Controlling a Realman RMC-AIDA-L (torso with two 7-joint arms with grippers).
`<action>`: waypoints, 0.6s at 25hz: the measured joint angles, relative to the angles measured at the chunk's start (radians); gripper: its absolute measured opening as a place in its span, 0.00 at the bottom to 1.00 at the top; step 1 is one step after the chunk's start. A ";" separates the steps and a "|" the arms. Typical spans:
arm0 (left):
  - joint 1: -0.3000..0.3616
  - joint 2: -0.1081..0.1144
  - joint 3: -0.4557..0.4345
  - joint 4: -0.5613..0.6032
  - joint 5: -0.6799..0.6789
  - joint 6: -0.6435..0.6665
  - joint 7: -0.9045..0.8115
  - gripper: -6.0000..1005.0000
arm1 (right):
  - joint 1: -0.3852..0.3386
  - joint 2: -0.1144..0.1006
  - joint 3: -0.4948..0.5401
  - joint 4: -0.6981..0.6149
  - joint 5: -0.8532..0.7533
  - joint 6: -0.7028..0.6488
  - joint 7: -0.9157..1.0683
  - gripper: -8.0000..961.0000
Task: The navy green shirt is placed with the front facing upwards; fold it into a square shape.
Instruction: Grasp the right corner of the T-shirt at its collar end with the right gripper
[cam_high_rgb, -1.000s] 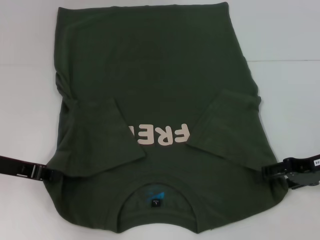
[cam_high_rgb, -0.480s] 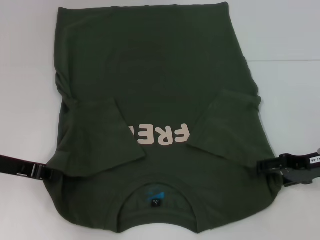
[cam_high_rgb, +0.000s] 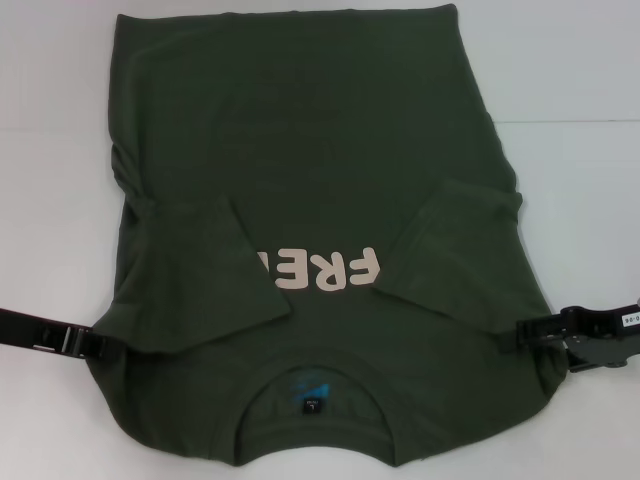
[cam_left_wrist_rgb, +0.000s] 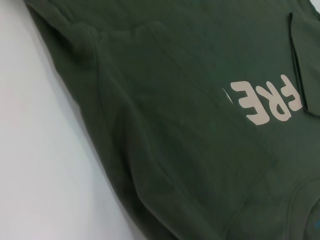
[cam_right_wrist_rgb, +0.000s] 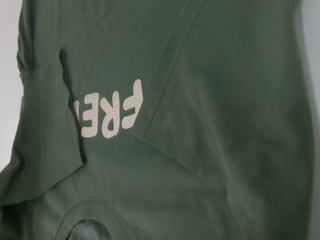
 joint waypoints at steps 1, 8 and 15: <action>0.000 0.000 0.000 0.000 0.000 0.000 0.000 0.03 | 0.000 0.000 0.000 0.000 0.000 0.000 0.000 0.85; -0.002 0.000 0.000 0.000 0.000 0.000 0.000 0.03 | 0.001 -0.003 -0.003 0.000 0.000 0.009 0.014 0.80; -0.003 0.003 0.000 -0.007 0.000 0.000 0.008 0.03 | 0.006 -0.005 -0.005 0.000 -0.007 0.016 0.029 0.50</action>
